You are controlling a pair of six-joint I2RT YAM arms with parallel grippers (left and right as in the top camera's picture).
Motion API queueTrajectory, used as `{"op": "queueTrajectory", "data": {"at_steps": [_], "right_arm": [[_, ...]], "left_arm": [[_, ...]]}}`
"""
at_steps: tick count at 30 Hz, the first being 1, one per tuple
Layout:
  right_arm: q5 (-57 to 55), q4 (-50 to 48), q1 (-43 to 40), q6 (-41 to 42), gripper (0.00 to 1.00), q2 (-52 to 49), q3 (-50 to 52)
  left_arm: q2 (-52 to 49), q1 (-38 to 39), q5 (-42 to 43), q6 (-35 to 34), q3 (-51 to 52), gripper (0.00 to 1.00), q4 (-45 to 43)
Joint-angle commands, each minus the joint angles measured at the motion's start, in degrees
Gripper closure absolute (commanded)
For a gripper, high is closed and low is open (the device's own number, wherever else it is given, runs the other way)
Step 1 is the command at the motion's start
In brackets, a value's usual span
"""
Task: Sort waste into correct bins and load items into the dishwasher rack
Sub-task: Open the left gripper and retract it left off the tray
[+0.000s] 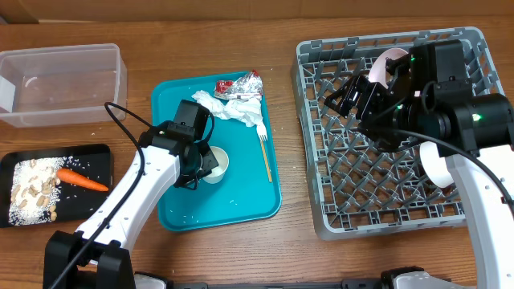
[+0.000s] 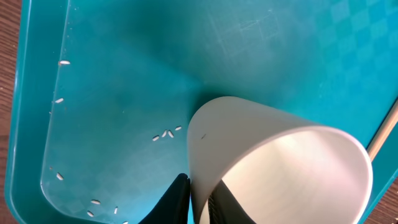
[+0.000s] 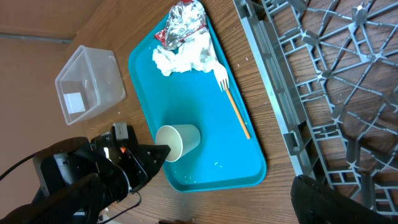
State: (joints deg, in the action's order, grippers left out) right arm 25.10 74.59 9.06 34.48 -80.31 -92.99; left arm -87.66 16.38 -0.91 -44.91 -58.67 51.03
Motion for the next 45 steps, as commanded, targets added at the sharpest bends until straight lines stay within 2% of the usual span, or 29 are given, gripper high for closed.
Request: {"op": "queueTrajectory", "data": {"at_steps": [1,9,12,15,17,19,25,26,27,30,31,35,39,45], "right_arm": [[0.0,-0.2,0.1,-0.4,0.0,0.0,-0.7],[0.0,-0.2,0.1,-0.4,0.0,0.0,-0.7],[0.0,-0.2,0.1,-0.4,0.0,0.0,-0.7],[0.0,-0.2,0.1,-0.4,0.0,0.0,-0.7],[0.0,-0.2,0.1,-0.4,0.0,0.0,-0.7],[0.0,-0.2,0.1,-0.4,0.0,0.0,-0.7],[0.0,-0.2,0.1,-0.4,0.0,0.0,-0.7],[0.0,-0.2,0.1,-0.4,0.0,0.0,-0.7],[0.0,-0.2,0.1,-0.4,0.0,0.0,-0.7],[0.0,-0.2,0.1,-0.4,0.0,0.0,-0.7],[0.0,-0.2,0.1,-0.4,0.0,0.0,-0.7],[0.0,-0.2,0.1,-0.4,0.0,0.0,-0.7],[0.0,-0.2,0.1,-0.4,0.0,0.0,-0.7],[4.2,-2.3,0.2,1.5,0.0,0.0,-0.7]], "left_arm": [[-0.1,-0.2,-0.7,0.0,0.3,0.83,0.2],[0.0,-0.2,-0.6,1.3,-5.5,0.82,6.4],[0.0,-0.2,-0.6,1.7,-9.7,0.78,10.3],[0.0,-0.2,-0.6,1.7,-14.0,0.63,14.1],[0.0,-0.3,-0.9,1.7,-16.9,0.47,16.7],[0.0,-0.5,-1.5,2.2,-20.3,0.37,19.8],[0.0,-6.0,-6.0,2.5,-32.7,0.36,32.7],[0.0,-8.3,-6.6,2.4,-34.8,0.27,35.0],[0.0,-11.1,-6.8,2.5,-36.7,0.0,37.0],[0.0,-19.6,-6.1,2.0,-39.1,0.0,39.8],[-0.1,-25.1,-4.5,2.0,-38.9,0.0,40.6],[-0.1,-33.8,-1.6,2.0,-37.1,0.0,41.1],[-0.2,-38.7,1.8,2.0,-35.9,0.0,41.1],[-0.2,-40.1,-0.7,2.1,-35.9,0.0,41.0]]}}
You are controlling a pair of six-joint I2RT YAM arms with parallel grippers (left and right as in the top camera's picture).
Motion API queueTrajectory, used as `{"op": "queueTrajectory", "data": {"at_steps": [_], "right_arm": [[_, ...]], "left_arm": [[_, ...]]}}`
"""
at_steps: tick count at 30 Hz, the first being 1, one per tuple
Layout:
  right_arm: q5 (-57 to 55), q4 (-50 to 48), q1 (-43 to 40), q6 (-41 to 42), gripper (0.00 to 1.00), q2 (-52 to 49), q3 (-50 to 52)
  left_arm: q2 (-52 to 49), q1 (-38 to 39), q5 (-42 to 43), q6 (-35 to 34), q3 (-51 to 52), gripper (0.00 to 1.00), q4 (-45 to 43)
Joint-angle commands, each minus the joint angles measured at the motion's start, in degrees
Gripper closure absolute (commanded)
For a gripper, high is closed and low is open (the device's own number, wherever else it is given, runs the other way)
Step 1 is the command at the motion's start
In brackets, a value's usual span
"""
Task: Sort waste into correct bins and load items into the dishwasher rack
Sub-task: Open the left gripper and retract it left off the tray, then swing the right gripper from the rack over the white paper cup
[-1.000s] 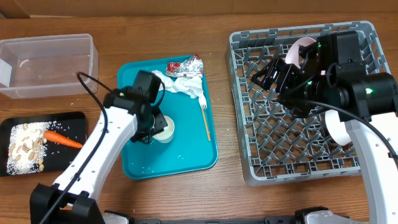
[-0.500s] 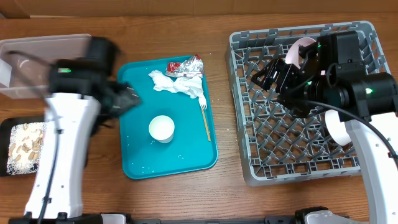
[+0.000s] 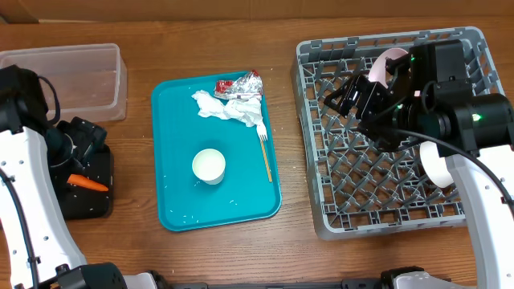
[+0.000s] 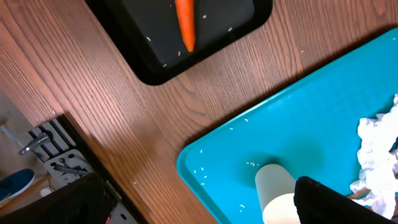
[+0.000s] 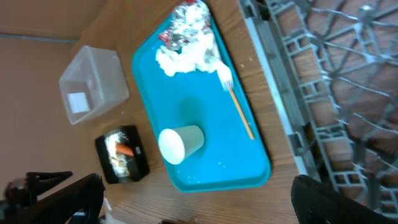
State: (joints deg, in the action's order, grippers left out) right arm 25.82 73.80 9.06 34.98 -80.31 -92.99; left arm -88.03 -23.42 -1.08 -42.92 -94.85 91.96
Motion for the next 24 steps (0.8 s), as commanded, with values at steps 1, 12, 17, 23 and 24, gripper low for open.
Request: {"op": "queueTrajectory", "data": {"at_steps": [1,12,17,23,24], "right_arm": [[4.0,-1.9,0.4,1.0,0.0,0.0,-0.7],[-19.4,-3.1,22.0,10.1,0.01,-6.7,-0.7],[-23.0,-7.0,31.3,11.1,0.01,-15.1,-0.7],[-24.8,-12.6,38.7,13.5,0.03,-25.6,-0.7],[-24.9,-13.2,39.3,13.5,0.04,-26.6,-0.7]], "left_arm": [[0.2,-0.3,-1.2,0.1,0.3,0.0,-0.2],[-0.4,-7.3,2.7,-4.0,0.3,0.0,-1.0],[-0.4,-8.8,-0.1,-4.0,0.3,0.0,0.8],[-0.4,-8.8,-7.0,-3.8,0.3,0.0,0.8],[-0.4,-8.8,-7.0,-3.8,0.3,0.0,0.8]]}}
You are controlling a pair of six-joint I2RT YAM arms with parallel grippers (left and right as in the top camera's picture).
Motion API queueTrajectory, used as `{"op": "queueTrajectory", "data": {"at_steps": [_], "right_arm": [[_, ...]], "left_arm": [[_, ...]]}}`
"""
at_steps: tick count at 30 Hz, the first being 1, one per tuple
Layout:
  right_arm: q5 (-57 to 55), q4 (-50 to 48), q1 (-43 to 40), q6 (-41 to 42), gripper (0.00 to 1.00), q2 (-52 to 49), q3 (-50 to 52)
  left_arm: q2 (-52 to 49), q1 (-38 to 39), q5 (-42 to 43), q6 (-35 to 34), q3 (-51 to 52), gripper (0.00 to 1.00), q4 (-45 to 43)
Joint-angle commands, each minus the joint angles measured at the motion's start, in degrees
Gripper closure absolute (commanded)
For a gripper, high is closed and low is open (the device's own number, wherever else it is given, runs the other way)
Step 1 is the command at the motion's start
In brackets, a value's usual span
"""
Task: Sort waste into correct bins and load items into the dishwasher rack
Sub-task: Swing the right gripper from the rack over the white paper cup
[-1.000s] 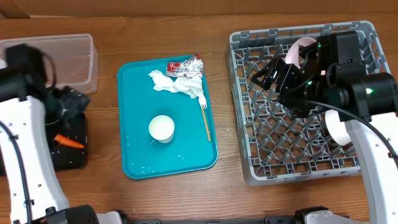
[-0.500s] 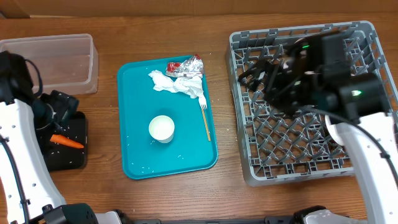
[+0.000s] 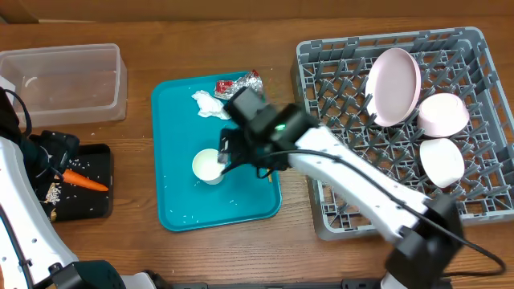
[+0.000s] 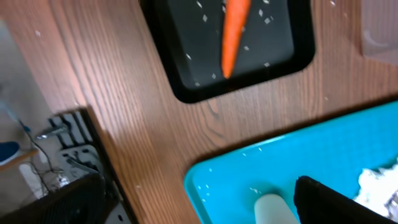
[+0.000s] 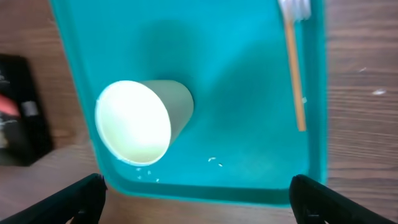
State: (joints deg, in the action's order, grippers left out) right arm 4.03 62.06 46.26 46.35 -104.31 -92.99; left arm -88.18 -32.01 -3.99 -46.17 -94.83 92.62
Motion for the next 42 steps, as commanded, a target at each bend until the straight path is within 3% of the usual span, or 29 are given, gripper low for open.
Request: {"op": "queueTrajectory", "data": {"at_steps": [1,15,24,32,39,42], "right_arm": [[-3.1,-2.0,2.6,2.2,0.04,-3.5,-0.7],[-4.6,-4.5,4.5,4.7,0.09,-13.5,-0.7],[-4.4,-4.6,4.5,4.7,0.11,-14.0,-0.7],[-4.4,-4.7,4.5,4.7,0.43,-14.0,-0.7],[-7.0,-1.6,3.4,4.7,0.81,-13.9,-2.1],[-9.2,1.2,3.3,4.7,0.89,-13.9,-4.2]], "left_arm": [[-0.3,-0.2,-4.0,-0.5,0.3,0.0,0.1],[-0.3,-0.2,-3.9,-0.5,0.3,0.0,0.1],[-0.3,-0.2,-3.9,-0.5,0.3,0.0,0.1],[-0.3,-0.2,-3.9,-0.5,0.3,0.0,0.1],[-0.3,-0.2,-3.9,-0.5,0.3,0.0,0.1],[-0.3,-0.2,-3.9,-0.6,0.3,0.0,0.1]]}}
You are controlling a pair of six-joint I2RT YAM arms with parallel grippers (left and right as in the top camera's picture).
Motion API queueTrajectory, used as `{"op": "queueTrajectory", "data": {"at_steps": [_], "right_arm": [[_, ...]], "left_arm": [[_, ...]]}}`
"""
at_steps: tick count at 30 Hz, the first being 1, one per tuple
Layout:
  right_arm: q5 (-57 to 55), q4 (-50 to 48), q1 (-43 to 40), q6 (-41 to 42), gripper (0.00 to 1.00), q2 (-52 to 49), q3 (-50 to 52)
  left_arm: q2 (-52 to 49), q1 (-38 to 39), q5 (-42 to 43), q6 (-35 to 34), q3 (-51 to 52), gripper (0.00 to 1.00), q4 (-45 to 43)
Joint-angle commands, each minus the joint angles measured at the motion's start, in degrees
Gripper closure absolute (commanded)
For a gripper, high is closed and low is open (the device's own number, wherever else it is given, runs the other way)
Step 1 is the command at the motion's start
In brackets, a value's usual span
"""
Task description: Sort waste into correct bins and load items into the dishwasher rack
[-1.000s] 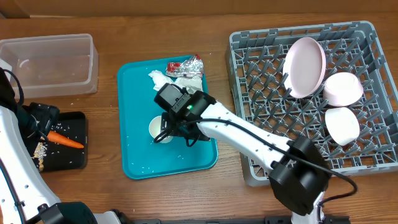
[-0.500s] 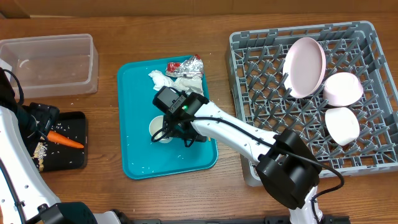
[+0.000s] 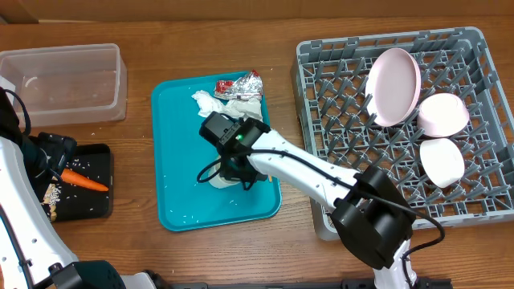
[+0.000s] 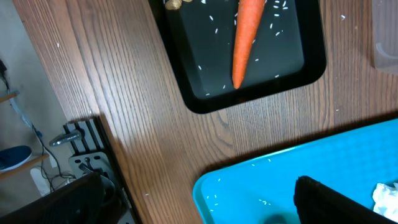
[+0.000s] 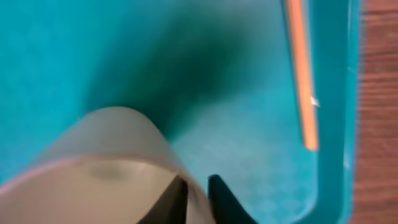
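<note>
A white paper cup stands on the teal tray. My right gripper has come down on it, one finger inside the rim and one outside, shut on the cup's wall. In the overhead view the right gripper covers most of the cup. Crumpled tissue, a foil wrapper and a wooden-handled fork lie on the same tray. My left gripper hangs open over the black tray, which holds a carrot.
A clear plastic bin sits at the back left. The grey dishwasher rack on the right holds a pink plate and two bowls. Rice grains are scattered on both trays.
My right gripper was open above the cup; now it is down on the cup with its fingers shut across the rim. The left arm has barely shifted.
First my left gripper was shut on the cup's rim on the teal tray while the right arm was over the rack. Then the left had let go and was by the black tray. Later the right was open above the cup, and now grips it.
</note>
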State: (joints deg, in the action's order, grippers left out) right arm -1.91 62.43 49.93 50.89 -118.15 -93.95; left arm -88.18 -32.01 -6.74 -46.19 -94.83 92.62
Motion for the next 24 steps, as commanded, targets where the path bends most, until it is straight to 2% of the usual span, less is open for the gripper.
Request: {"op": "queueTrajectory", "data": {"at_steps": [1,7,12,16,24], "right_arm": [[-4.3,2.3,-0.4,0.2,0.91,-0.1,-4.5],[-12.1,11.3,-0.2,0.4,0.93,-0.1,-12.0],[-18.3,15.4,0.7,3.3,0.96,-0.1,-13.2],[-19.9,15.9,1.5,3.5,0.96,-0.2,-13.2],[-26.4,15.9,5.8,9.4,0.96,-2.1,-12.6]], "left_arm": [[-0.3,-0.2,-1.2,-0.5,0.3,0.0,0.1],[-0.3,-0.2,-1.2,-0.5,0.3,0.0,0.1],[-0.3,-0.2,-1.2,-0.5,0.3,0.0,0.1],[-0.3,-0.2,-1.2,-0.5,0.3,0.0,0.1],[-0.3,-0.2,-1.2,-0.5,0.3,0.0,0.1]]}}
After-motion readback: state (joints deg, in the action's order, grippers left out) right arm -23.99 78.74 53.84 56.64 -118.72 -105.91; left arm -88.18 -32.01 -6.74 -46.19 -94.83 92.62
